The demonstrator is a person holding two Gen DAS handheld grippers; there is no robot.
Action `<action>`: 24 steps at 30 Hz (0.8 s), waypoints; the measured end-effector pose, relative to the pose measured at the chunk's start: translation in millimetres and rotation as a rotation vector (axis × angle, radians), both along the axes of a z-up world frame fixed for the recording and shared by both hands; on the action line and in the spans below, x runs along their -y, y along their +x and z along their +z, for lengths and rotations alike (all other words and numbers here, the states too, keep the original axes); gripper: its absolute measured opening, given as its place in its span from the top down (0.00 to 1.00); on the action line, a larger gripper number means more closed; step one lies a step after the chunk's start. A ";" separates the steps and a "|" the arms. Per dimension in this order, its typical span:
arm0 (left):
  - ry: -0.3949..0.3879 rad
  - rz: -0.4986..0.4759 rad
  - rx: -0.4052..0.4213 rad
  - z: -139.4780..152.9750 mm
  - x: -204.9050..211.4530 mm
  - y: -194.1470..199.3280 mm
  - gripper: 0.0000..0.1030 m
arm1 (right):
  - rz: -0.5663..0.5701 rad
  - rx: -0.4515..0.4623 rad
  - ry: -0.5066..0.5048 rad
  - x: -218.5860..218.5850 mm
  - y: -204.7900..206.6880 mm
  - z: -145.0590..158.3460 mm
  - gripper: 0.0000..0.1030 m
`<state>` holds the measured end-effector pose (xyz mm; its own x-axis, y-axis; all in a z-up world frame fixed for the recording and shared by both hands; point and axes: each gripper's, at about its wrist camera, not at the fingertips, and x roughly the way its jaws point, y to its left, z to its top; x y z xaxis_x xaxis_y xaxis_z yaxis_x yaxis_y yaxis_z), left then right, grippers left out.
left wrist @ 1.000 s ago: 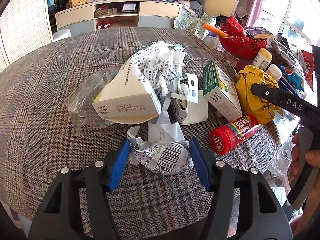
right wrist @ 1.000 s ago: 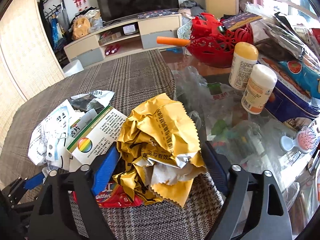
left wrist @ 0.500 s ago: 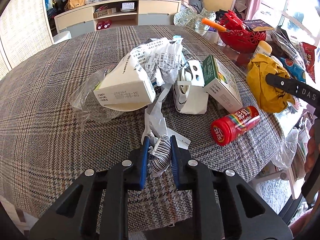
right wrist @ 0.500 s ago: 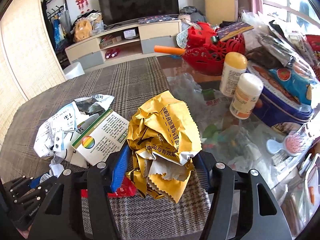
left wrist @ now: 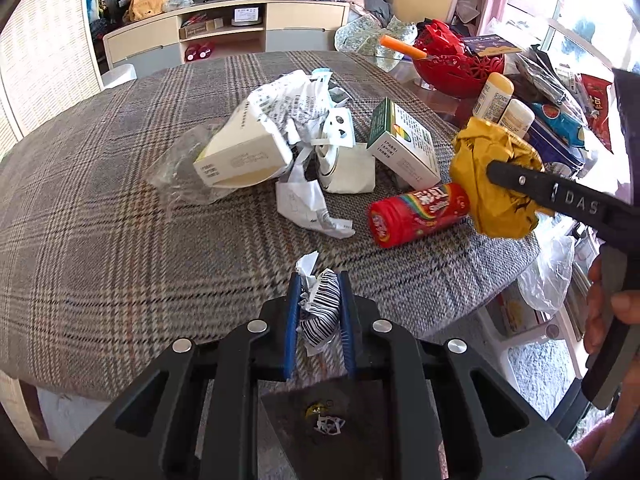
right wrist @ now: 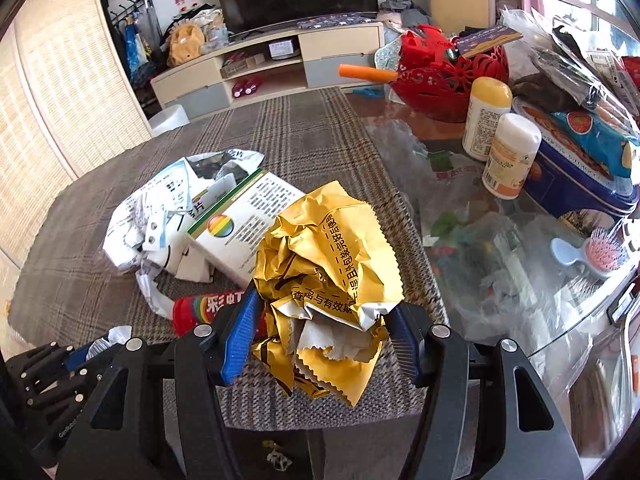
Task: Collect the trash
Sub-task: 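Carry both items over the bin and open both grippers to drop them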
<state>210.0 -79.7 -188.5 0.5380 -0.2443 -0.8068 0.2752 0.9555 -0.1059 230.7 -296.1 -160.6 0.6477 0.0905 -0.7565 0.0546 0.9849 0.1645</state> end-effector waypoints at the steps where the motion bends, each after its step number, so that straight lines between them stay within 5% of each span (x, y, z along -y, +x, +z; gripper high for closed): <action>1: 0.000 0.003 0.002 1.4 -2.4 -3.8 0.84 | 0.011 -0.005 0.016 -3.6 -4.3 -1.9 0.41; 13: -0.014 0.040 0.030 14.9 -37.7 -22.4 0.84 | 0.059 -0.003 0.036 -35.1 -37.8 -2.4 0.41; 24: -0.111 -0.026 0.058 34.6 -37.5 -37.8 0.84 | 0.086 0.061 0.061 -35.7 -87.3 17.8 0.41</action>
